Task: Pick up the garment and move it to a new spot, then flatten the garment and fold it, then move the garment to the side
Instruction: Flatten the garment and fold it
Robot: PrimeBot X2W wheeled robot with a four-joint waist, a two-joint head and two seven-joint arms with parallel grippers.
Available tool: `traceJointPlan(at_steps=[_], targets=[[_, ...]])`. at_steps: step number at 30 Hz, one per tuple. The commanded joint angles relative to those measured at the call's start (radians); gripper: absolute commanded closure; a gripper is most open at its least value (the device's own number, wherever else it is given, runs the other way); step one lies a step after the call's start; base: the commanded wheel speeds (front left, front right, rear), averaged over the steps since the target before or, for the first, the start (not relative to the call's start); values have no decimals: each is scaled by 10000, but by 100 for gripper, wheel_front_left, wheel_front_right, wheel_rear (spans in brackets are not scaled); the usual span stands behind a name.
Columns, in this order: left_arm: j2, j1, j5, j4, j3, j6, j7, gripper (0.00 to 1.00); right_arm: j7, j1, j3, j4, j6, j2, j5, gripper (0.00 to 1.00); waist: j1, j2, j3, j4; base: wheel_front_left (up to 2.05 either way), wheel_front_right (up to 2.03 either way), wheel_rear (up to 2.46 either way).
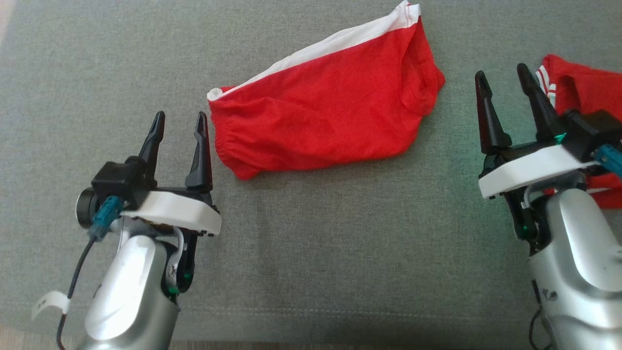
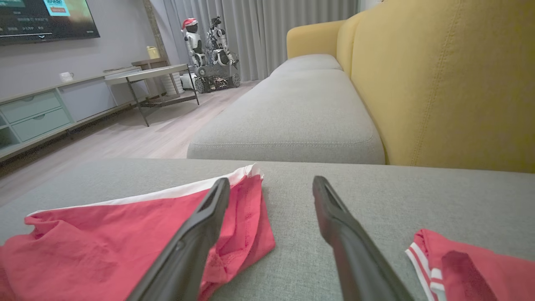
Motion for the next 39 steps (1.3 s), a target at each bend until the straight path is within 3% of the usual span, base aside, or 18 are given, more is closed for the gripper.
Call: traceJointPlan(at_steps=[1,13,23,27,33,39], targets=[[252,-185,125,-259,381,1,-54,0,113,-20,80,-535,-9,105,-108,0,0,-1,-8,6,0,0,0],[163,-291,207,-99,417,-132,-54,0,773,424,-216,-1475,-9,254,-384,0,0,-1,-30,29,0,0,0],[13,-503,282,-101,428,-249,-55,0,1073,-225,0,-1197,-9,130,-520,0,0,-1,164,264,0,0,0],[-55,-612,310,-121,427,-275,-55,0,1230,-770,452,-778,-9,130,-549,0,0,-1,330,360,0,0,0],[-255,-839,348,-85,389,-404,-55,0,1609,-1785,1403,932,-9,117,-520,0,0,-1,687,642,0,0,0],[-455,-972,409,-59,380,-483,-55,0,1552,-2624,1117,2841,-9,-38,-677,0,0,-1,976,867,0,0,0]])
